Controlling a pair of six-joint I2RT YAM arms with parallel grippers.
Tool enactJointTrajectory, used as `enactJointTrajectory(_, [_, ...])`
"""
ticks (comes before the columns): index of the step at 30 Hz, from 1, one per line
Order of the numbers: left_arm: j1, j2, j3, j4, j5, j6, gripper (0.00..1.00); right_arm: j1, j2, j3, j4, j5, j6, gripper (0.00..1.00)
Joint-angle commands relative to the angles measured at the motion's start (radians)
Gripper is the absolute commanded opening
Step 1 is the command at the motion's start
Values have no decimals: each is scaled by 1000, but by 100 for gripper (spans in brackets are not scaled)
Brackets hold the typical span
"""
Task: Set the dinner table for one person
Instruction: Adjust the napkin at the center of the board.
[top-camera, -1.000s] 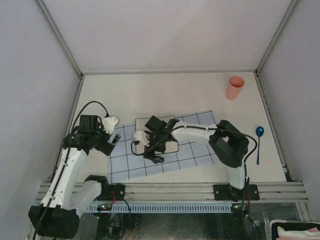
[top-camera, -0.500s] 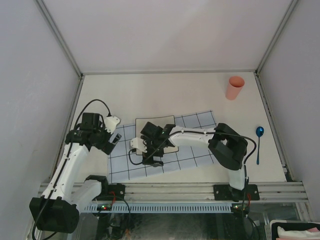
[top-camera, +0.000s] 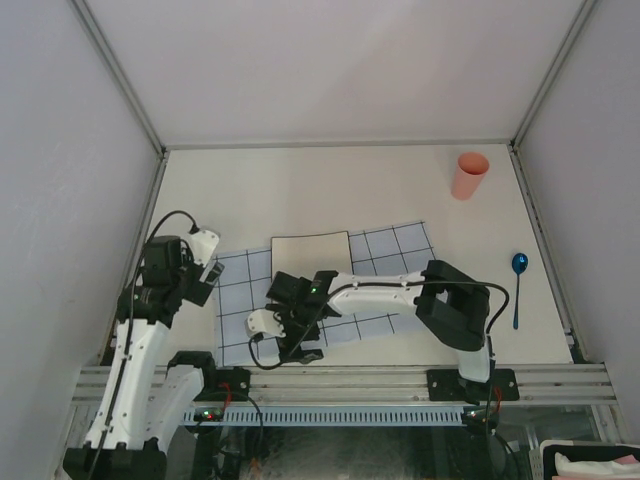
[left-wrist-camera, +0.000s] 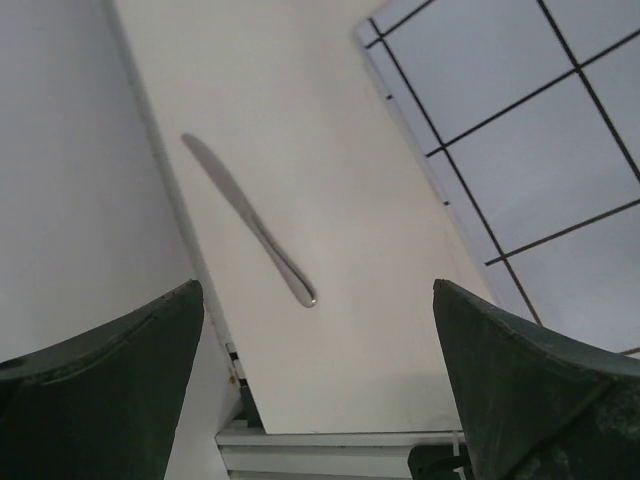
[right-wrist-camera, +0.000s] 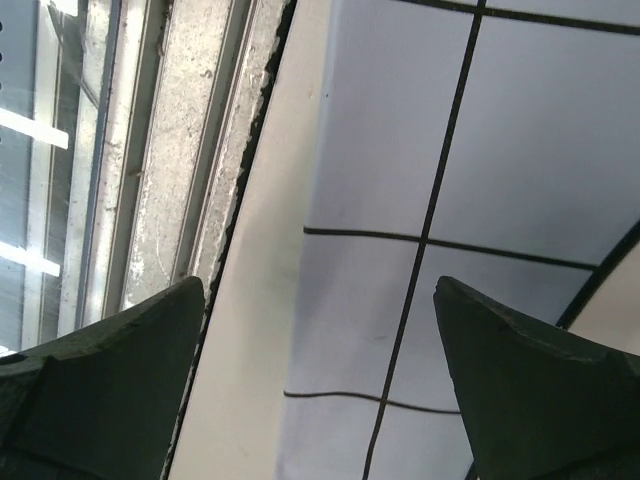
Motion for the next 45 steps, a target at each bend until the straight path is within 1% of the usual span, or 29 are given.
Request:
enactJointTrajectory(1, [17, -103, -9, 37, -103, 29, 100, 3, 54, 81, -6, -34, -33, 95])
enactJointTrajectory(3, [20, -140, -13, 29, -128, 40, 100, 1, 80, 115, -23, -41, -41, 93])
enactJointTrajectory(5, [21, -166, -16, 23, -154, 47, 100, 1, 105, 147, -36, -54, -48, 87])
enactJointTrajectory(7, [24, -196, -17, 17, -163, 47, 100, 0, 130, 177, -48, -57, -55, 85])
enactJointTrajectory(12, [26, -267, -10, 8, -172, 27, 100, -24, 186, 223, -41, -55, -65, 87])
enactJointTrajectory(22, [26, -328, 0, 15, -205, 20, 100, -52, 255, 207, 52, -1, -13, 93])
enactJointTrajectory(32, [27, -374, 30, 38, -232, 42, 100, -100, 332, 290, 21, -40, 26, 90])
enactJointTrajectory(40, [26, -379, 35, 57, -269, 65, 100, -168, 400, 386, -40, -96, 38, 91])
enactJointTrajectory(45, [25, -385, 16, 78, -281, 85, 100, -208, 414, 402, -46, -106, 39, 92])
